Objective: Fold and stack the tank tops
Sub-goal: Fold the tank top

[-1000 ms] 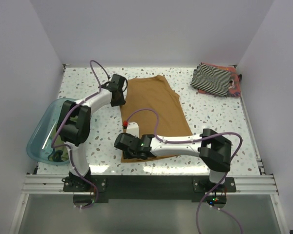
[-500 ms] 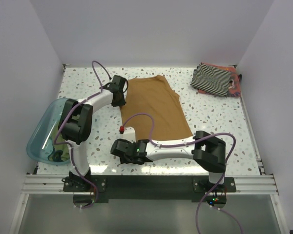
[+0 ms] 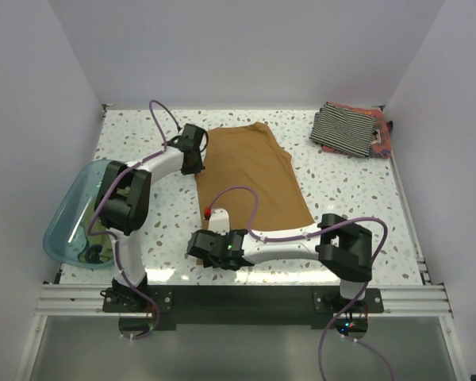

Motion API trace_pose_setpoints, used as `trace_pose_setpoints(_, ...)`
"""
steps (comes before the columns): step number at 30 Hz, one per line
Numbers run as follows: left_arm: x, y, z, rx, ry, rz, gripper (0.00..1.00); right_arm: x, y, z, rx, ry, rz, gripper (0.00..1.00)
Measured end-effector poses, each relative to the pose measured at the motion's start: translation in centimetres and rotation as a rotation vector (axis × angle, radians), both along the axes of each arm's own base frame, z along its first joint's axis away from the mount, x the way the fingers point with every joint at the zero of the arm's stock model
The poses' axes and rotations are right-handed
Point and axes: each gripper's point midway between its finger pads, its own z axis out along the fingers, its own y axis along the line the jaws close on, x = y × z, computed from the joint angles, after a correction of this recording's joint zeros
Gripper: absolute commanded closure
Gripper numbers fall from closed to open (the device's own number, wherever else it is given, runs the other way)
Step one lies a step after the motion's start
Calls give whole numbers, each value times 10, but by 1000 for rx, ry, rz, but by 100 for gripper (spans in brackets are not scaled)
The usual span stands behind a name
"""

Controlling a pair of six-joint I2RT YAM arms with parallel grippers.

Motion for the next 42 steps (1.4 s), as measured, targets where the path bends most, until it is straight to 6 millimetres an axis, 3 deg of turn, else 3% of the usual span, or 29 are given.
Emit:
trace_pose_setpoints(3, 0, 0, -1, 1, 0, 0, 100, -1, 4, 8, -10, -18, 9, 49)
trace_pose_setpoints(8, -1, 1, -3, 2, -1, 1, 100, -9, 43, 28, 30, -57, 50, 50)
trace_pose_setpoints(13, 0, 1, -2, 2, -3, 2, 100, -16, 58, 17, -10, -60, 76, 52)
trace_pose_setpoints(19, 0, 1, -2, 2, -5, 2, 100, -12, 46, -6, -123, -73, 67, 53)
trace_pose_setpoints(34, 0, 1, -2, 1, -6, 2, 100, -6, 42, -16, -183, -102, 58, 66)
trace_pose_setpoints(37, 0, 1, -2, 1, -6, 2, 100, -5, 43, -18, -186, -103, 61, 73)
trace_pose_setpoints(42, 0, 1, -2, 1, -6, 2, 100, -5, 43, -18, -188, -111, 70, 96)
